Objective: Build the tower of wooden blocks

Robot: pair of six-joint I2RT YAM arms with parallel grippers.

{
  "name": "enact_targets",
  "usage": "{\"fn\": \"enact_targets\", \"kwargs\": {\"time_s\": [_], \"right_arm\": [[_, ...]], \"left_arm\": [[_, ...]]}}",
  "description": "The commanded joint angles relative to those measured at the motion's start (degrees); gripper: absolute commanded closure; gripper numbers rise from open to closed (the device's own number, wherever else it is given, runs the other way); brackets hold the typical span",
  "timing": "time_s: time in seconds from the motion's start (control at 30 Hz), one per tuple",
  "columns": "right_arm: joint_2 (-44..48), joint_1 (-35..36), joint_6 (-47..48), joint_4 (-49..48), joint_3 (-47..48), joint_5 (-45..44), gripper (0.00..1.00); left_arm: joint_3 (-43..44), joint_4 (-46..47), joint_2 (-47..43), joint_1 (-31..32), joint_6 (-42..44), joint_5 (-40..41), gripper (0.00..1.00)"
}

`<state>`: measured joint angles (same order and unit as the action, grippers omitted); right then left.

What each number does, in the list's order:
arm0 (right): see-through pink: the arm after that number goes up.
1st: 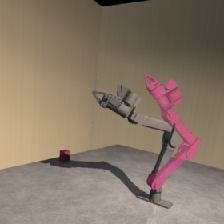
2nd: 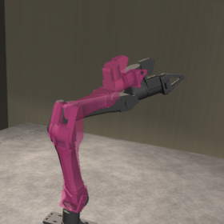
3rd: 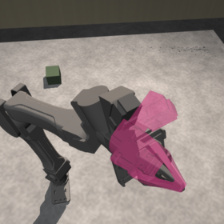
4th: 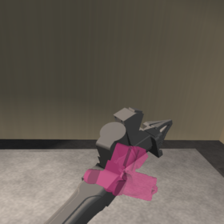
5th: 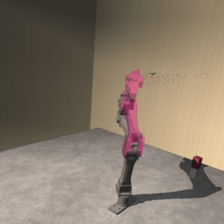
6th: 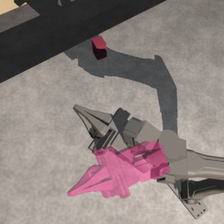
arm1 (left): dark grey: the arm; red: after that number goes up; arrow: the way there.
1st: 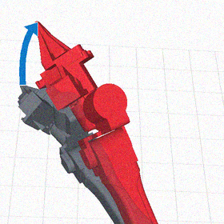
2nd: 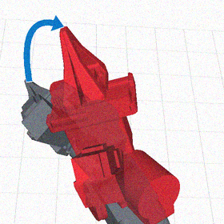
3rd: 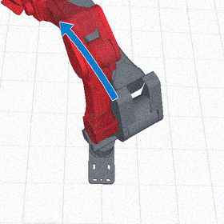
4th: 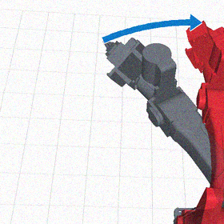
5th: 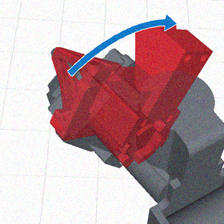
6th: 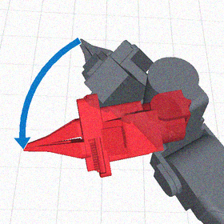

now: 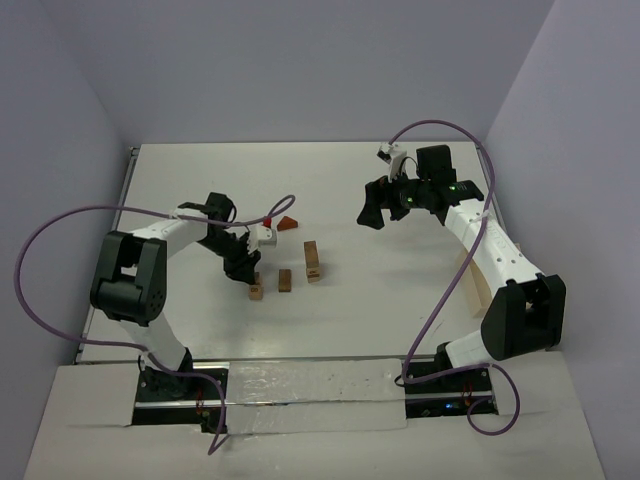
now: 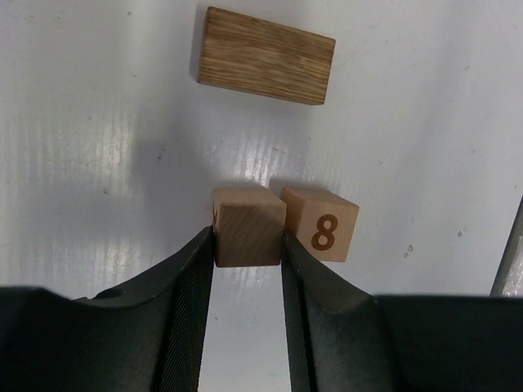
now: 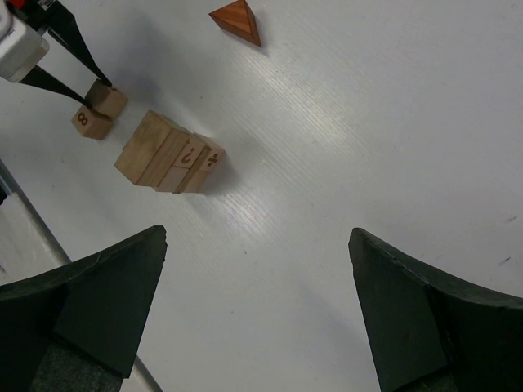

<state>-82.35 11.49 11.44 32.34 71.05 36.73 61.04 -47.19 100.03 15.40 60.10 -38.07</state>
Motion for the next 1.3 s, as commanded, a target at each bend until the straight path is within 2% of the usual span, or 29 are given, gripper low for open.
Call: {"fn": "enact_targets", "kwargs": {"time_s": [0.0, 0.5, 0.7, 0.9, 0.97, 1.1, 1.27], "right_arm": [[0.7, 0.47, 0.42, 0.27, 1.64, 0.86, 0.0], [0.61, 0.56, 0.42, 0.27, 1.48, 0.89, 0.0], [0.61, 0.56, 0.42, 0.1, 1.38, 0.97, 0.0], [0.71, 0.56, 0.34, 0.09, 1.45, 1.0, 0.0], [0.85, 0.56, 0.34, 0.03, 1.31, 1.09, 0.0], [1.18, 0.56, 0.42, -0.02, 1.09, 0.97, 0.0], [1.57, 0.56, 0.34, -0.26, 0.76, 1.03, 0.0]], "left_arm": [[-1.56, -1.59, -2.97, 0.75, 2.39, -0.92, 0.57], [-1.61, -1.69, -3.61, 1.3, 0.38, -1.92, 0.44], [-1.63, -2.29, -4.67, 1.3, -0.34, -2.45, 0.43], [-2.34, -1.15, -6.88, 1.3, -1.94, -1.92, 0.48], [-2.54, -0.36, -7.67, 1.3, -2.94, -1.79, 0.44], [-3.23, 1.42, -10.5, 1.3, -5.43, -1.66, 0.25], [-7.29, 8.34, -17.21, 1.45, -14.18, 1.35, 0.15]]}}
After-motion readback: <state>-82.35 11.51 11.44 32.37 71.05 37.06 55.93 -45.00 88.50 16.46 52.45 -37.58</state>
